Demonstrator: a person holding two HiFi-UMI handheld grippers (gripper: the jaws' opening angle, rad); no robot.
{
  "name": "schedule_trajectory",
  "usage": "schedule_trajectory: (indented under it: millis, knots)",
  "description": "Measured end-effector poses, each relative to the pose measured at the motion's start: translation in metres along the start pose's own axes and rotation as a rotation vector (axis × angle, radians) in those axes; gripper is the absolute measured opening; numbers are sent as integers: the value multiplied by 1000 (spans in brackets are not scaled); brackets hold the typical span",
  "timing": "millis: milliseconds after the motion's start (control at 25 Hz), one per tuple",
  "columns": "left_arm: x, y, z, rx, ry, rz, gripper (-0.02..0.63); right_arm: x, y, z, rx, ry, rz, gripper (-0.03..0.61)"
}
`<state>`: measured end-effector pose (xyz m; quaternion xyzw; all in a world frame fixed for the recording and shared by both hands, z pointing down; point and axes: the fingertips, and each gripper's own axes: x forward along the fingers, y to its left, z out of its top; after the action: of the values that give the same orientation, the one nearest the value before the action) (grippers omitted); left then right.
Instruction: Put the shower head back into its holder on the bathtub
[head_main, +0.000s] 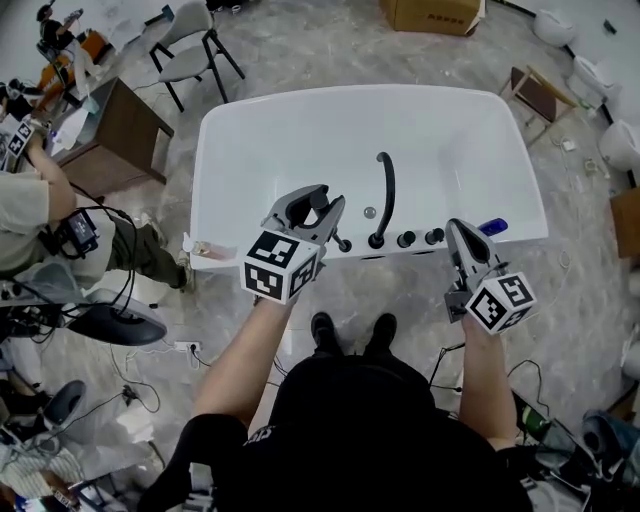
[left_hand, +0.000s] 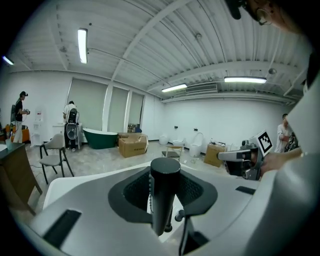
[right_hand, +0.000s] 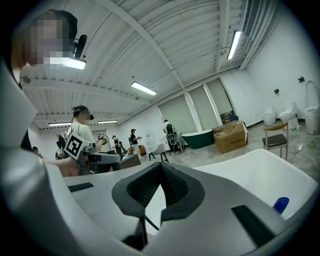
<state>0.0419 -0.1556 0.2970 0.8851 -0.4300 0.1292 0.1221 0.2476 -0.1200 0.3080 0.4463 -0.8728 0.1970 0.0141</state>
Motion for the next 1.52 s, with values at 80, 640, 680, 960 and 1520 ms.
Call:
schedule_trajectory:
  millis: [80, 640, 680, 960, 1520]
  knots:
    - [12, 3, -22, -12, 37, 1, 130, 0, -8, -9, 9, -2, 5, 14]
    - [99, 12, -123, -86, 267, -71, 135, 10, -52, -31, 106, 72, -49, 14]
    - [103, 13, -131, -90, 286, -77, 135, 10, -54, -32, 112, 79, -55, 14]
    - [125, 17, -203, -86, 392, -72, 140, 1, -61, -61, 145, 124, -96, 14]
    - [159, 14, -287, -79, 527, -77, 144, -9, -85, -79, 157, 147, -84, 14]
